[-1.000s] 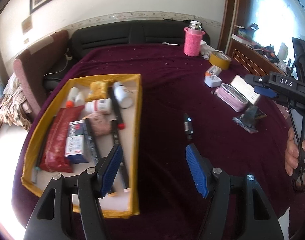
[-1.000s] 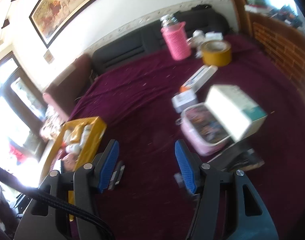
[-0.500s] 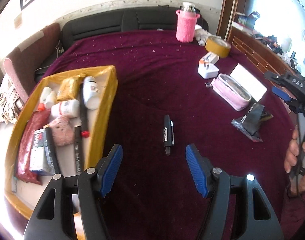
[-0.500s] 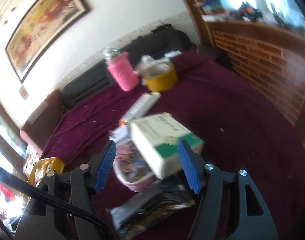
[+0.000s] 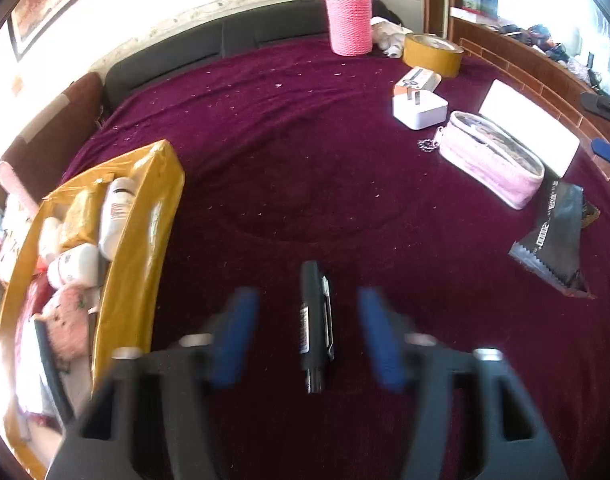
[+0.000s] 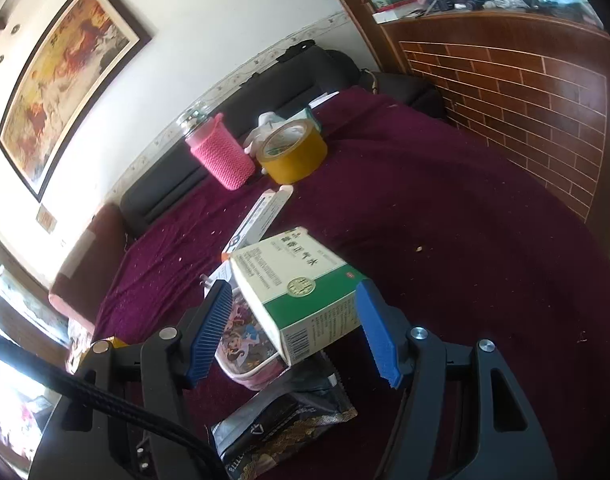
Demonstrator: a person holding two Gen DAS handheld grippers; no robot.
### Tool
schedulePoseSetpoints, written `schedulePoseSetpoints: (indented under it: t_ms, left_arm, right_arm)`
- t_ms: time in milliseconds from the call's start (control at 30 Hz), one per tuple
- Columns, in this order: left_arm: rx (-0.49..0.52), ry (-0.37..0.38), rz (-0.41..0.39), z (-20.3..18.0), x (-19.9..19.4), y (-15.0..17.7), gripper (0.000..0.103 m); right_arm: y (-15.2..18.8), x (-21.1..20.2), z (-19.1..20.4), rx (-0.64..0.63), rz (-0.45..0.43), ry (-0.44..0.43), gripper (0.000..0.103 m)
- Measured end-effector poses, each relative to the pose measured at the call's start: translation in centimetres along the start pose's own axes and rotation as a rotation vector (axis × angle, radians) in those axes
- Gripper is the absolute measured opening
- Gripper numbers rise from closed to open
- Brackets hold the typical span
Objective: Organize objects
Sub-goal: 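Grasp the green-and-white medicine box with the right gripper while the left grasps a black pen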
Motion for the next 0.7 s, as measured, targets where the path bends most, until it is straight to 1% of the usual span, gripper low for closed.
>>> schedulePoseSetpoints:
  t_ms: [33, 100, 200, 233, 367, 400, 433, 533, 600, 633, 667, 700]
  left_arm:
    - [-0.018, 0.050, 0.010, -0.3, -0.1, 0.0, 0.012]
    - [-0.032, 0.076, 0.011, -0.1, -0.4, 0.0, 0.012]
    - [-0.074, 0.157, -0.013, -0.1, -1.5, 0.1, 0.012]
    - [-0.083, 0.174, -0.031, 0.0, -2.3, 0.0, 0.012]
    - [-0.071, 0.187, -0.139, 0.5, -6.0, -0.4, 0.012]
    - [-0.072, 0.195, -0.152, 0.6, -6.6, -0.5, 0.012]
    - [-0.075, 0.222, -0.168, 0.7, -7.4, -0.4, 0.012]
    - [-0.083, 0.254, -0.209, 1.2, -9.2, -0.3, 0.012]
    - [-0.101, 0.273, -0.229, 1.9, -10.0, -0.2, 0.012]
    - [-0.110, 0.276, -0.244, 2.4, -10.6, -0.1, 0.012]
    - [-0.113, 0.272, -0.253, 2.7, -10.8, -0.2, 0.012]
    - [-0.117, 0.270, -0.258, 3.0, -11.0, -0.2, 0.012]
  right_arm:
    - [-0.1, 0.0, -0.2, 0.003, -0.004, 0.007, 0.063]
    - [-0.1, 0.3, -0.5, 0.010, 0.000, 0.012, 0.063]
    - [0.2, 0.7, -0.7, 0.016, 0.016, 0.014, 0.063]
    - [0.2, 0.8, -0.8, 0.015, 0.019, 0.017, 0.063]
    - [0.1, 1.0, -1.2, 0.017, 0.014, 0.030, 0.063]
    - [0.1, 1.0, -1.3, 0.016, 0.016, 0.037, 0.063]
    - [0.1, 1.0, -1.3, 0.021, 0.018, 0.038, 0.063]
    - [-0.1, 0.6, -0.7, 0.022, 0.038, 0.014, 0.063]
    - [0.2, 0.4, 0.7, -0.008, 0.078, -0.033, 0.063]
    - [0.4, 0.5, 1.8, -0.043, 0.109, -0.058, 0.063]
    - [0.5, 0.8, 2.8, -0.104, 0.140, -0.060, 0.064]
    - [0.3, 1.2, 2.9, -0.140, 0.145, -0.023, 0.068]
Point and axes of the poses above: each gripper's, at about its wrist camera, not at the fingertips, and x roughly the way its jaws point, z to its left, y to its underside, the point moved 10 cm from there along x, roughly the way its jaws point, and after that the axes turned 3 degrees about x, right-handed, at the moved point
